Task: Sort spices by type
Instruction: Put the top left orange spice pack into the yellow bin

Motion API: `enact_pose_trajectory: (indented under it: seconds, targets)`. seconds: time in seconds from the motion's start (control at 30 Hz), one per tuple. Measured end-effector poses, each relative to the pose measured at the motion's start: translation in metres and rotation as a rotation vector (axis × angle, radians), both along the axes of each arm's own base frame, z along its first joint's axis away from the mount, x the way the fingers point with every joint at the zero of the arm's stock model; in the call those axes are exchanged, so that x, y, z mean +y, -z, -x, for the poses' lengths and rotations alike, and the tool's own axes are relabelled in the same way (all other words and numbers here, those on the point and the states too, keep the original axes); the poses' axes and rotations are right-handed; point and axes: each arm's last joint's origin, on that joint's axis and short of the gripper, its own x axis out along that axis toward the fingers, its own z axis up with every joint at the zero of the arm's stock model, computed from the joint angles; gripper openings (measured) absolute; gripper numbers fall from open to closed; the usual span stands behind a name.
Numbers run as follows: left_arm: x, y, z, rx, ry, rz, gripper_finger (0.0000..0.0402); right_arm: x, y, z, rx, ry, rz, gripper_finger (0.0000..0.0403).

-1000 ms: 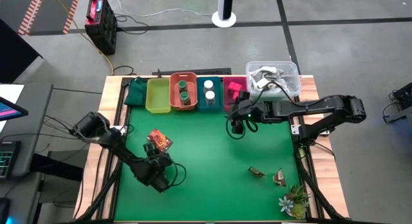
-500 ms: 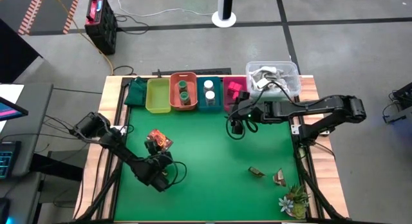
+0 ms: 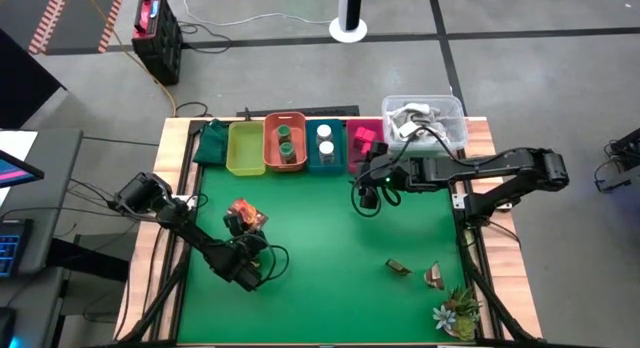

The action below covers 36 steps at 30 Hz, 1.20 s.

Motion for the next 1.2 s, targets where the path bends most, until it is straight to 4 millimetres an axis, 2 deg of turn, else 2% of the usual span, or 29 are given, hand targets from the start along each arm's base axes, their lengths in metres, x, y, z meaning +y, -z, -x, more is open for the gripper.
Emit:
enact_pose_trajectory:
  seconds: [0.13,0.53,0.73,1.0,1.2]
  targets:
    - [0.0,0.0,0.0,0.011,0.018,-0.01,0.0168,0.0,0.0,0.0,0.0,0.0,0.0,0.0299]
    - [0.007,0.01,0.01,0.054,0.026,-0.032,0.0078,0.0,0.0,0.0,-0.002,-0.006,-0.004,0.0299]
    - [0.008,0.01,0.01,0.079,0.044,-0.044,0.0009,0.0,0.0,0.0,-0.002,-0.007,-0.004,0.0299]
    - [0.007,0.007,0.009,-0.009,-0.054,-0.011,0.0001,0.0,-0.001,-0.001,-0.009,-0.007,-0.005,0.0299]
    - [0.008,-0.014,0.01,-0.1,-0.063,0.016,0.0,0.002,-0.001,-0.001,-0.013,-0.006,-0.011,0.0299]
